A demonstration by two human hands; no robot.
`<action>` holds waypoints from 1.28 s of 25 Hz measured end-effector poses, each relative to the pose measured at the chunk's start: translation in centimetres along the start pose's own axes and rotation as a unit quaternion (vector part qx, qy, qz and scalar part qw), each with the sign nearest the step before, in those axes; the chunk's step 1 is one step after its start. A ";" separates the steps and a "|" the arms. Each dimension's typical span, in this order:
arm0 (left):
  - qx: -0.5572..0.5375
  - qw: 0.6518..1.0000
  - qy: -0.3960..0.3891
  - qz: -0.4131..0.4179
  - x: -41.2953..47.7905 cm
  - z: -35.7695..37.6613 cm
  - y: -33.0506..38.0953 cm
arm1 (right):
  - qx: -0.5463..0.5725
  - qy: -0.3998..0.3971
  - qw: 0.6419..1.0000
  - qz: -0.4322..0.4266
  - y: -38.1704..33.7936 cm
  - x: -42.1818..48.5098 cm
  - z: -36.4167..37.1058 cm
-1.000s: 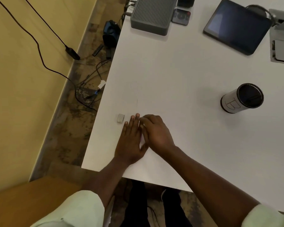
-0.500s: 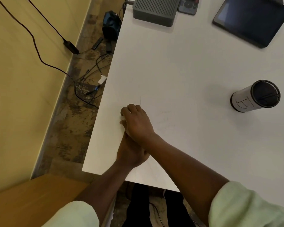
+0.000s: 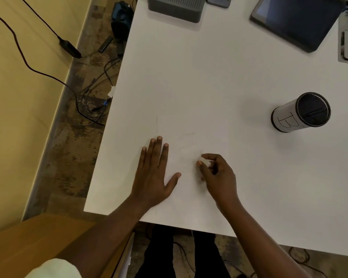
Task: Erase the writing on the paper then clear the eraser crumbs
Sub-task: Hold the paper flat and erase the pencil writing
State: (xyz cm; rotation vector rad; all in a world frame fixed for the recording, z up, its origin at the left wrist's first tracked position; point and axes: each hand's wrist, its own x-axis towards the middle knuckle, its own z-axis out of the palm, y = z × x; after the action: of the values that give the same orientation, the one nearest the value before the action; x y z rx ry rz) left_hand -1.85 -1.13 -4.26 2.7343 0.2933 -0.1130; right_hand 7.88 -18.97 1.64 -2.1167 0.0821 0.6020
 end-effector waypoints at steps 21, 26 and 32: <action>0.090 0.994 -0.059 -0.029 -0.2 0.3 1.3 | -0.158 0.073 0.977 -0.120 0.6 0.8 3.0; 0.073 0.996 -0.046 -0.027 -0.1 0.2 1.4 | -0.141 0.027 0.979 -0.147 0.1 -1.3 5.8; 0.086 0.995 -0.050 -0.023 -0.1 0.2 1.5 | -0.132 0.077 0.979 -0.133 0.8 0.3 3.7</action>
State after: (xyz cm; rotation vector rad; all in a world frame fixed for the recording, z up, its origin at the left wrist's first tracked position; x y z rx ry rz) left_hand -1.59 -2.56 -3.86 2.8800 0.3336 -0.2991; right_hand 6.50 -16.44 -0.83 -2.3778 -0.2016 0.3013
